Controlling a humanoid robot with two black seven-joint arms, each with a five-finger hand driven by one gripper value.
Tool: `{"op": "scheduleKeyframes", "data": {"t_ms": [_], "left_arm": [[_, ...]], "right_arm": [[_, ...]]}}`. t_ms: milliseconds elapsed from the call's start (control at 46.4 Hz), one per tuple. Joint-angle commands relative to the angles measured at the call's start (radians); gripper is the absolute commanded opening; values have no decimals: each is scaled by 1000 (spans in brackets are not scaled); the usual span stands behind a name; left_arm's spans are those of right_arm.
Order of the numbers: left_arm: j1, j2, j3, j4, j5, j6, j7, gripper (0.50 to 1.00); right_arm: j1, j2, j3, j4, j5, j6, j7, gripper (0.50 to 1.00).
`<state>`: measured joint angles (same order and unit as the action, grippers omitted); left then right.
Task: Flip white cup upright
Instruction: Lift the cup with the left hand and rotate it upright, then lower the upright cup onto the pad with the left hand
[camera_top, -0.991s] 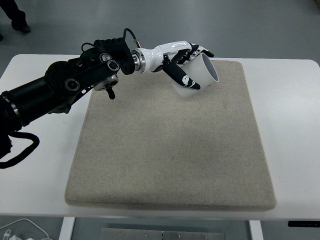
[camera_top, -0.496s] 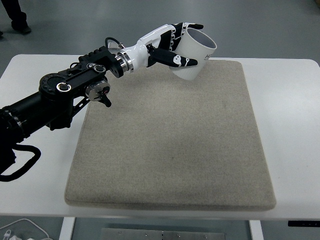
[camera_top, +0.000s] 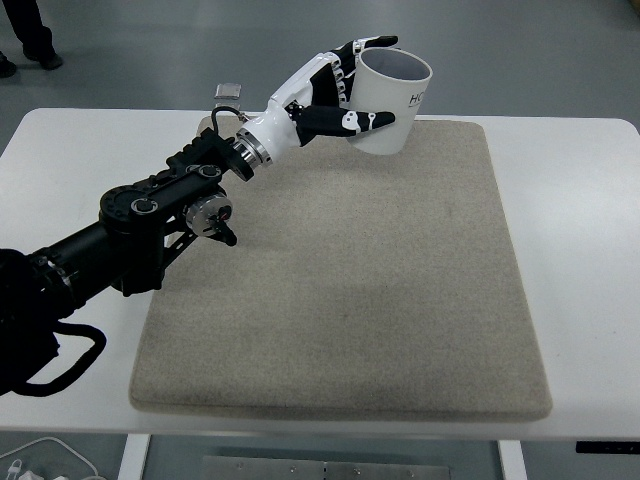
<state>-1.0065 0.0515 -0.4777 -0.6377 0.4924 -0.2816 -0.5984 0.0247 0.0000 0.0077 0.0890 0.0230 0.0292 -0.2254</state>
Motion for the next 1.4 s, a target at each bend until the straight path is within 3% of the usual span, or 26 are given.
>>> {"op": "scheduleKeyframes", "data": {"t_ms": [0,560,1379], "left_arm": [[20,-12,-21,6,0,-1,-3,500],[69,-52,-21,105,15,5,-12,500],[114,-52,37,118,83,78,-12,500]], "right_arm": [[0,0,0,0,0,0,0,928],[0,0,0,0,0,0,0,930],[0,0,0,0,0,0,0,930]]}}
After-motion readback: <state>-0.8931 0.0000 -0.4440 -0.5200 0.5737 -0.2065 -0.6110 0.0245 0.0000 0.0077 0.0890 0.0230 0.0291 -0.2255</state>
